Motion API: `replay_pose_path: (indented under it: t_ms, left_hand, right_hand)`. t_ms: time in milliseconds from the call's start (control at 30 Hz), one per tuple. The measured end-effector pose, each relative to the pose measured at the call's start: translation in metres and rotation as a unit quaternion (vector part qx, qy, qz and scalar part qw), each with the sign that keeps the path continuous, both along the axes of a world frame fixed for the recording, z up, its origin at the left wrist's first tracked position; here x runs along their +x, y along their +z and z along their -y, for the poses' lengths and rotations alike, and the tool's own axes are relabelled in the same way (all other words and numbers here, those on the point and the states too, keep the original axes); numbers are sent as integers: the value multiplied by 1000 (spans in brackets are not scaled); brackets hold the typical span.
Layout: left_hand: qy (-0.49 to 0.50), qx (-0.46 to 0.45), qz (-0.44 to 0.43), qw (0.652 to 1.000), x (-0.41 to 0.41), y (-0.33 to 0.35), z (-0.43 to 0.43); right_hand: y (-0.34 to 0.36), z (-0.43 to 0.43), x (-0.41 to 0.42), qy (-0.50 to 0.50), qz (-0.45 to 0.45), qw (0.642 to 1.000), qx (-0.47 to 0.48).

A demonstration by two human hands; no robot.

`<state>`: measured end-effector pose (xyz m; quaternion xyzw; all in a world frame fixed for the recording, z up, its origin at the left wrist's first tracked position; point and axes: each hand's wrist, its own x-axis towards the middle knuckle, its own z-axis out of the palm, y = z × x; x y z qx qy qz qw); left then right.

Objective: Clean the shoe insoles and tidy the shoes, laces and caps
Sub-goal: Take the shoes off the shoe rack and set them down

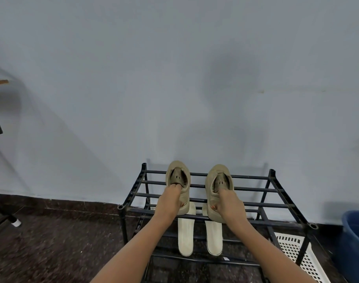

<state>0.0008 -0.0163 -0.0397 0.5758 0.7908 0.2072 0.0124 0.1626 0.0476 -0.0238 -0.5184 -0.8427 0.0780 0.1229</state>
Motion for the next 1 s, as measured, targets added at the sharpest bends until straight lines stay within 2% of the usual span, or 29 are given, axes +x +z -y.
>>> replay_pose_path:
  t_ms: [233, 533, 767, 1000]
  left_hand:
    - [-5, 66, 32, 997, -6, 0, 5]
    - [28, 162, -2, 986, -50, 43, 40]
    - [110, 153, -47, 981, -109, 55, 114]
    - [245, 88, -60, 964, -149, 37, 209]
  right_hand:
    - [10, 0, -3, 29, -56, 997, 53]
    - [60, 20, -48, 113, -83, 985, 105]
    - [59, 65, -113, 187, -112, 971, 96]
    - [33, 131, -185, 264, -97, 958, 63]
